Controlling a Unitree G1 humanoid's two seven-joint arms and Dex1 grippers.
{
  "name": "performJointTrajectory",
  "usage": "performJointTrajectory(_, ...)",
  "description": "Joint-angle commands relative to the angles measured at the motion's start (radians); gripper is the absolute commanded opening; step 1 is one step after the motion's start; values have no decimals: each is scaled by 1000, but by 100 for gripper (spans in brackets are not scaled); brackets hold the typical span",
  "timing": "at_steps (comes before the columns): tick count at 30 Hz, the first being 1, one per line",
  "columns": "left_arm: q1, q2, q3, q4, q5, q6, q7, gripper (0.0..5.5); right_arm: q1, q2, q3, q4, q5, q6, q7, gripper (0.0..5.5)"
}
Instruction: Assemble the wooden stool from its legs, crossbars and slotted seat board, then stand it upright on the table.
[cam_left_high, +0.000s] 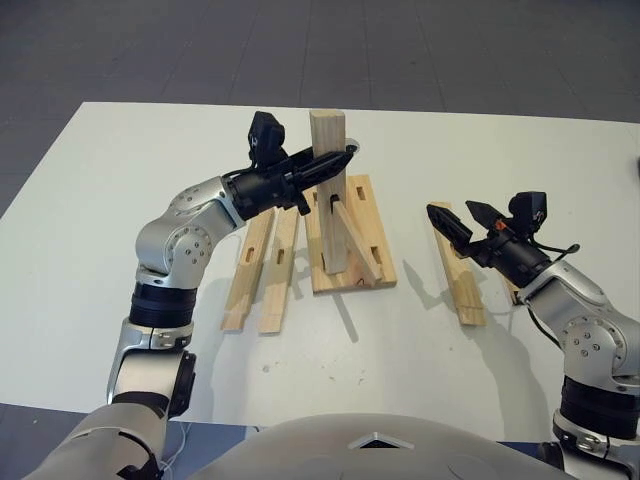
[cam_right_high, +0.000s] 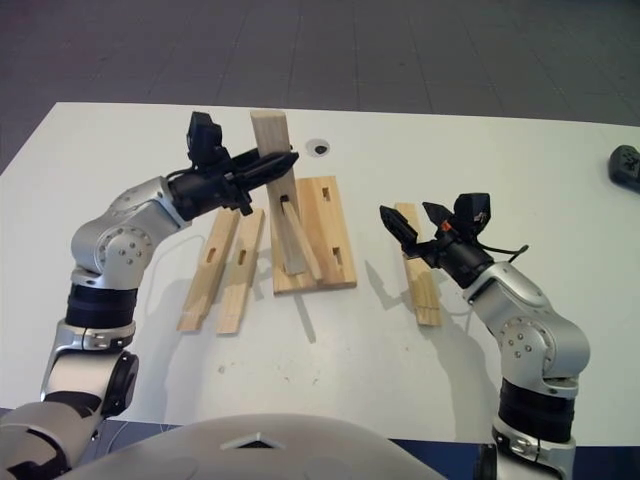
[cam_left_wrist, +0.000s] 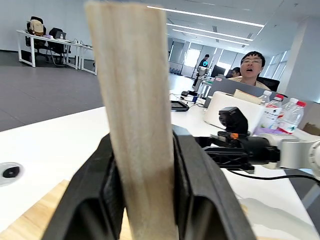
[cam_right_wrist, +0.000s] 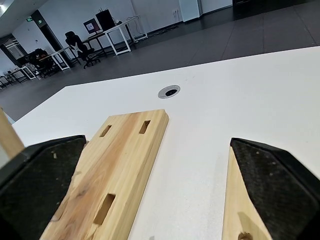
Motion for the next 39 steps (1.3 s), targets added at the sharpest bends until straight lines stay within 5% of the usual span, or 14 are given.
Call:
performJointTrajectory(1, -11, 44, 14, 65, 81, 11, 15, 105, 10, -3, 56, -17, -64, -13, -30, 540)
performJointTrajectory(6, -85, -15, 137, 75, -72, 129, 72, 104, 0, -5, 191, 40, -274, -99, -90, 540)
performJointTrajectory(13, -287, -134, 391, 285, -213, 119, 333, 104, -85, 70, 221, 275, -301, -89, -61, 540)
performJointTrajectory(24, -316, -180, 374, 392, -74, 15, 377, 104, -95, 2, 502, 207, -402, -149, 186, 540)
performJointTrajectory(39, -284, -187, 385, 379, -34, 0, 376, 104, -40, -3, 383, 250, -584, -330, 32, 540)
